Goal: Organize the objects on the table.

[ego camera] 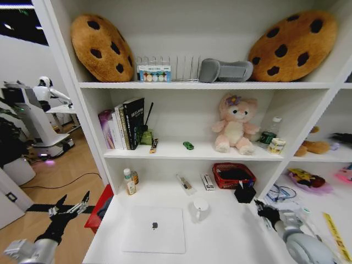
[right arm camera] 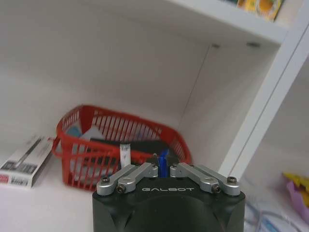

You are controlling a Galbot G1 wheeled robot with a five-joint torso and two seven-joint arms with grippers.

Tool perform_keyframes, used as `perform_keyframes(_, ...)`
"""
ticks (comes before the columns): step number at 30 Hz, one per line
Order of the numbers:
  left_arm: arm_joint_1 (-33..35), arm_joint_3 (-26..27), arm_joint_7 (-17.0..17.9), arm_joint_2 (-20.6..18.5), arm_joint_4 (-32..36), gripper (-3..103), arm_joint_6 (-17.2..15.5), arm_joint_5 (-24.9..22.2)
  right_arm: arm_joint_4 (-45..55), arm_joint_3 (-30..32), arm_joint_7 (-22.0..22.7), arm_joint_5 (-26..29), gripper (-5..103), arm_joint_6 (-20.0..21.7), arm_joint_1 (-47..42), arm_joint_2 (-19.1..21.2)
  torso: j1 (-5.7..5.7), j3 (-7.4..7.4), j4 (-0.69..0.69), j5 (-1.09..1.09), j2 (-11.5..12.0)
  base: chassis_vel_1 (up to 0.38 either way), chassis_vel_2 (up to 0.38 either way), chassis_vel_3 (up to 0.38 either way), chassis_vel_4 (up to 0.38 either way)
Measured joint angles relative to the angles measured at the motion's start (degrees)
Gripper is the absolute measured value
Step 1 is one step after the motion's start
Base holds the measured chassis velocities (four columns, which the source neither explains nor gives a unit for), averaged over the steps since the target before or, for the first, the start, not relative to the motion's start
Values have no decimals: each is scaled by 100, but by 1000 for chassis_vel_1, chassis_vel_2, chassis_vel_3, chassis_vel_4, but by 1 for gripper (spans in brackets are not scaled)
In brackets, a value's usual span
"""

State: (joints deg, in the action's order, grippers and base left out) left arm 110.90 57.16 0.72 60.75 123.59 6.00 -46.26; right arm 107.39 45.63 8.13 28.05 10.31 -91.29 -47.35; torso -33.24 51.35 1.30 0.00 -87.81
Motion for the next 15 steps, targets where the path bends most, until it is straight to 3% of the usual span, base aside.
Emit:
perform_keyframes(5,0,0,0,0,0,100,0,0,-296,-179,95,-219,5,-392,638,53,-1,0,-1,1,0,0,0,0,0)
perform_keyframes(15,0,0,0,0,0,100,0,0,-1019,-792,103,-350,5,-606,1478,46,-1,0,0,1,0,0,0,0,0)
